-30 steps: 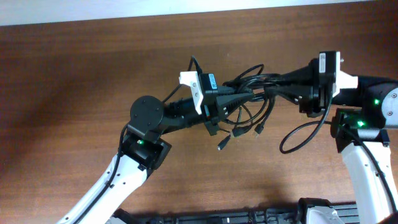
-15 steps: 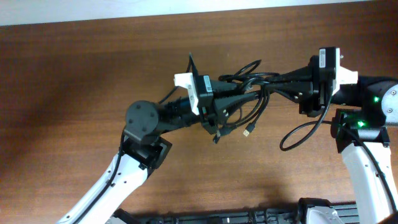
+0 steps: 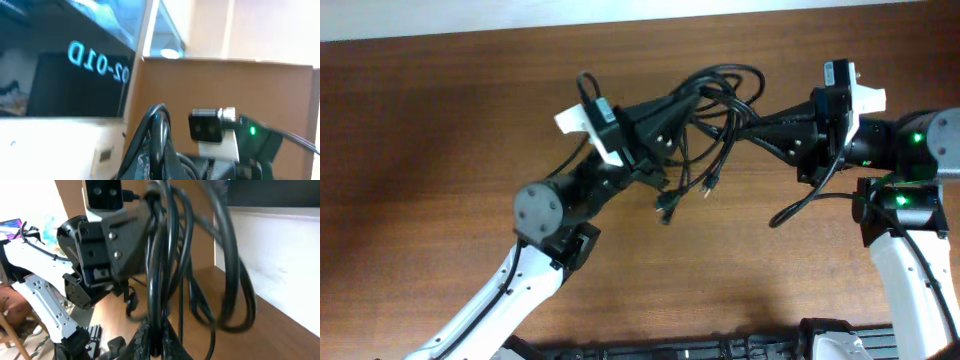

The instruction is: Untangle cables

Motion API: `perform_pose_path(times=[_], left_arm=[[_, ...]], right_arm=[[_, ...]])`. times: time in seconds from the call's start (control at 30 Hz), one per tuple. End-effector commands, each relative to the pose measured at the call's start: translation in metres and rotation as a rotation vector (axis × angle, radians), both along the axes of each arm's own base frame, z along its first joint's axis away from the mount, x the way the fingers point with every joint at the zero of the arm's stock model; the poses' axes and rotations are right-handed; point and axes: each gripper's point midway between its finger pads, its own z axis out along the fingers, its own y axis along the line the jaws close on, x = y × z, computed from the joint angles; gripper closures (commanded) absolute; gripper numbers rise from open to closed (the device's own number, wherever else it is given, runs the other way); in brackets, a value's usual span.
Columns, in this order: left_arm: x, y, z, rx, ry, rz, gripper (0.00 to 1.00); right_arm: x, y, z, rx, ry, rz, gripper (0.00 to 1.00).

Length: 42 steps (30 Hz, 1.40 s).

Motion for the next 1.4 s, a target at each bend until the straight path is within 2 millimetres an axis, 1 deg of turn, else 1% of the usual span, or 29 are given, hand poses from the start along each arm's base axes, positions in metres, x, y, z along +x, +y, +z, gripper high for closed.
perform_pose_path(times=[0.0,0.07,0.2,0.27,0.3,0.33,0.37,0.43,0.47,0.53,0.6,0.67,0.73,0.77,0.8,0.83,0.9,0.93,0.97,1.0,1.03,1.1,1.13,1.17,1.2,1.23,1.3,1.33,1.37], left_arm=[[0.005,0.043,0.048,-0.186,-0.037,0.155,1.00],[0.004,0.043,0.049,-0.190,-0.040,0.154,1.00],[0.017,0.065,0.055,-0.309,0.030,0.233,1.00],[0.015,0.065,0.056,-0.311,0.020,0.229,1.00],[0.018,0.060,0.050,-0.279,0.039,0.222,1.00],[0.019,0.053,0.044,-0.241,0.049,0.203,1.00],[0.016,0.043,0.039,-0.194,0.049,0.162,1.00],[0.001,0.019,0.027,-0.052,-0.022,0.069,1.00],[-0.005,0.009,0.018,0.022,-0.063,0.041,1.00],[-0.013,-0.001,0.009,0.076,-0.069,-0.027,1.00],[-0.018,-0.007,0.003,0.108,-0.070,-0.071,1.00],[-0.016,-0.009,0.000,0.118,-0.051,-0.075,1.00],[-0.022,-0.014,-0.001,0.119,-0.051,-0.093,1.00],[-0.023,-0.016,-0.001,0.119,-0.050,-0.100,1.00],[-0.023,-0.016,-0.001,0.120,-0.048,-0.100,1.00],[-0.023,-0.016,-0.001,0.120,-0.048,-0.100,1.00],[-0.023,-0.015,-0.001,0.119,-0.047,-0.097,1.00],[-0.023,-0.015,-0.001,0.119,-0.047,-0.097,1.00],[-0.023,-0.015,-0.001,0.119,-0.047,-0.097,1.00],[-0.023,-0.015,-0.001,0.119,-0.047,-0.097,1.00],[-0.023,-0.015,-0.001,0.119,-0.047,-0.097,1.00],[-0.023,-0.015,-0.001,0.119,-0.047,-0.097,1.00],[-0.023,-0.015,-0.001,0.119,-0.047,-0.097,1.00],[-0.023,-0.015,-0.001,0.119,-0.047,-0.097,1.00],[-0.023,-0.015,-0.001,0.119,-0.047,-0.097,1.00],[-0.023,-0.015,-0.001,0.119,-0.047,-0.097,1.00],[-0.023,-0.015,-0.001,0.119,-0.047,-0.097,1.00],[-0.023,-0.015,-0.001,0.119,-0.047,-0.097,1.00],[-0.023,-0.015,-0.001,0.119,-0.047,-0.097,1.00]], right_arm=[[-0.008,0.001,-0.009,-0.016,0.024,0.052,0.96],[-0.007,0.001,-0.011,-0.013,0.045,0.053,0.96],[-0.009,0.008,-0.023,-0.006,0.110,0.081,0.96],[-0.010,0.010,-0.025,-0.008,0.105,0.092,0.96],[-0.010,0.010,-0.024,-0.011,0.081,0.091,0.95],[-0.010,0.010,-0.021,-0.016,0.048,0.090,0.57],[-0.011,0.010,-0.018,-0.021,0.009,0.088,0.41],[-0.010,0.007,-0.013,-0.030,-0.059,0.072,0.39],[-0.004,-0.003,-0.012,-0.033,-0.068,0.032,0.39],[0.003,-0.018,-0.012,-0.035,-0.067,-0.026,0.37],[0.002,-0.015,-0.012,-0.034,-0.065,-0.012,0.32],[-0.002,-0.007,-0.011,-0.034,-0.073,0.017,0.32],[-0.005,0.002,-0.010,-0.031,-0.085,0.038,0.37],[-0.007,0.004,-0.009,-0.032,-0.095,0.047,0.56],[-0.007,0.004,-0.009,-0.032,-0.096,0.048,0.83],[-0.007,0.004,-0.009,-0.032,-0.095,0.048,0.94],[-0.007,0.004,-0.009,-0.032,-0.095,0.048,0.96],[-0.007,0.004,-0.009,-0.032,-0.095,0.048,0.94],[-0.007,0.004,-0.009,-0.032,-0.095,0.048,0.71],[-0.007,0.004,-0.009,-0.032,-0.096,0.047,0.59],[-0.006,0.003,-0.008,-0.034,-0.107,0.043,0.53],[-0.008,0.003,-0.005,-0.040,-0.150,0.043,0.55],[-0.008,0.003,-0.003,-0.042,-0.166,0.042,0.60],[-0.009,0.003,-0.002,-0.045,-0.189,0.042,0.70],[-0.009,0.003,-0.002,-0.046,-0.192,0.042,0.74],[-0.009,0.003,-0.001,-0.046,-0.192,0.042,0.81],[-0.009,0.003,0.000,-0.048,-0.211,0.041,0.88],[-0.010,0.003,0.001,-0.050,-0.219,0.041,0.87],[-0.010,0.003,0.001,-0.051,-0.226,0.041,0.82]])
